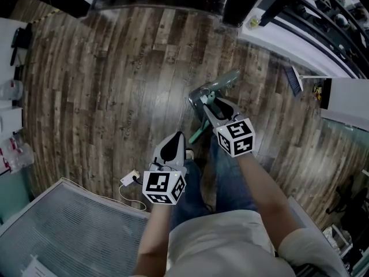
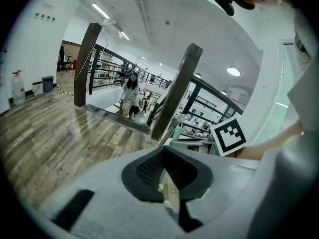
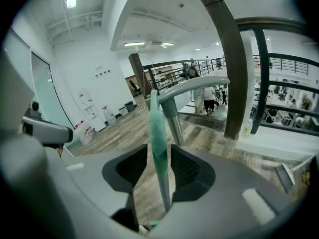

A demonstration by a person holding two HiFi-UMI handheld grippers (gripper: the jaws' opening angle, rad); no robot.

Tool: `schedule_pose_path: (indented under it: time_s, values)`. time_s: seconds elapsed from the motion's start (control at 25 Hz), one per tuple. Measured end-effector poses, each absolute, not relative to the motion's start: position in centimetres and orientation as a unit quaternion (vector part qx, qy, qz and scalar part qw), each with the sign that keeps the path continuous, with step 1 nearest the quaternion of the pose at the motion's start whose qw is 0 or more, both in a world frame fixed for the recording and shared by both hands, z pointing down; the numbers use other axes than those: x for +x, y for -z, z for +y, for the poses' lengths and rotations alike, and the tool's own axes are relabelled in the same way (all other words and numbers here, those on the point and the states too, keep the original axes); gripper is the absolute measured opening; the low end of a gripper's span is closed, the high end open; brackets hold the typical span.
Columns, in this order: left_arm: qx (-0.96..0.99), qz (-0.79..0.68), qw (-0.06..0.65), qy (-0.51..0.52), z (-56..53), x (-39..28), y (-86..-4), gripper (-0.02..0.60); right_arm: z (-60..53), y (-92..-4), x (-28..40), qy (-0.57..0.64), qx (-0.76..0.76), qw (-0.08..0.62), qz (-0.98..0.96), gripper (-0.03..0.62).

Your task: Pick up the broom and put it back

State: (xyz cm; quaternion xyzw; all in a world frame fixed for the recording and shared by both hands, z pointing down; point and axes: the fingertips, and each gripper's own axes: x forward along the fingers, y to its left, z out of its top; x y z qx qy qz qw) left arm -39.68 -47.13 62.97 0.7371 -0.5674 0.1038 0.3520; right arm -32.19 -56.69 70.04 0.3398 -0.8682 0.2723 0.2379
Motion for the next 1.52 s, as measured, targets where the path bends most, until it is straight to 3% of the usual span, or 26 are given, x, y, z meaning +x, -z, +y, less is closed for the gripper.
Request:
schedule_pose_path:
  time_s: [0.24,1.52]
  values:
    - [0.737,-0.564,0.357,-0.108,-46.8,-39.6,-63.1,0.006,-57.0,-70.2,-32.0,-0.249,0.35,0.251,-0.868,0.098]
    - [0.78,-0.511,0.343,-0.115,-39.8,-38.7,-58.9,0.005,-46.6,-65.8,-29.5,-0.221,0.393,0.254,-0.856,0.094]
